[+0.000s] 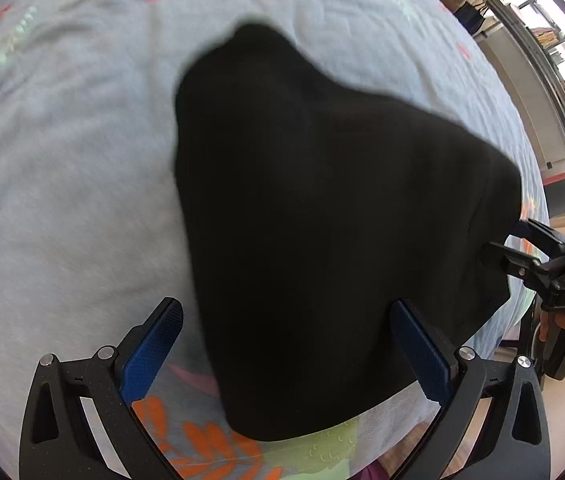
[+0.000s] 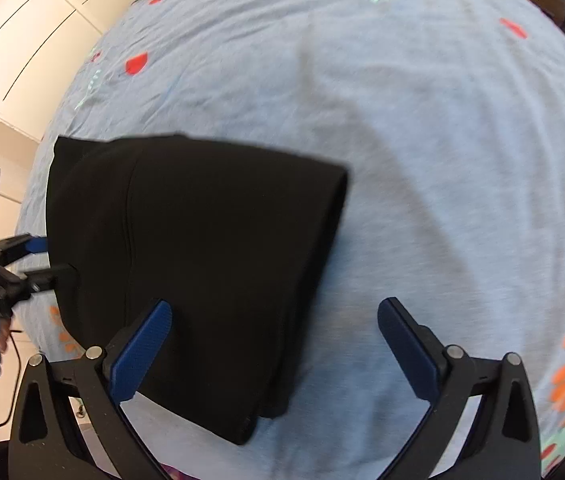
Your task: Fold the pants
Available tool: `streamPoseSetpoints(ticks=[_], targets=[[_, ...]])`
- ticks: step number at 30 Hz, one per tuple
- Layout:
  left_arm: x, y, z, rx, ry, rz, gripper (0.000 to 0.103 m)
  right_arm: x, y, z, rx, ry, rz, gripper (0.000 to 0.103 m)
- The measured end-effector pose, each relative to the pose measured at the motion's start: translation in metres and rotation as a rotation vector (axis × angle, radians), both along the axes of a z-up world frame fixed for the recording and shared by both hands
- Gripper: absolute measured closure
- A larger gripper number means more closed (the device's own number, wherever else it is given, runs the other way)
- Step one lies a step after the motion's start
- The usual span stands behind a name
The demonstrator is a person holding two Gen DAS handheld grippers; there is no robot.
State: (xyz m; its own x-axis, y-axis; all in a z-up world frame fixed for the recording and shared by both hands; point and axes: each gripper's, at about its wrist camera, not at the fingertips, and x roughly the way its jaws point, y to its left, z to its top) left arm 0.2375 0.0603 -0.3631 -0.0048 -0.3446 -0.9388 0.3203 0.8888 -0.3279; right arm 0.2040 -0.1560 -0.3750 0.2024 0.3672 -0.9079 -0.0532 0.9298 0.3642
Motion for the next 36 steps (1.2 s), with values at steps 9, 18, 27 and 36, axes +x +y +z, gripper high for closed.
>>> streamPoseSetpoints(ticks=[9,18,27,36], targets=[[0.004,-0.008,-0.015,-0.025,0.04,-0.027,0.014,0.01,0.011,-0.006,0.087,0.061,0.051,0.031],[0.003,-0.003,0.018,-0.012,-0.006,-0.05,0.073,0.003,0.023,0.027,0.085,-0.018,0.103,0.095],[0.011,0.007,0.085,-0.031,-0.14,-0.069,0.084,0.009,0.032,0.085,0.079,-0.14,0.134,0.102],[0.091,0.03,0.154,-0.051,-0.308,-0.016,0.083,0.093,0.045,0.145,0.059,-0.313,0.168,0.101]])
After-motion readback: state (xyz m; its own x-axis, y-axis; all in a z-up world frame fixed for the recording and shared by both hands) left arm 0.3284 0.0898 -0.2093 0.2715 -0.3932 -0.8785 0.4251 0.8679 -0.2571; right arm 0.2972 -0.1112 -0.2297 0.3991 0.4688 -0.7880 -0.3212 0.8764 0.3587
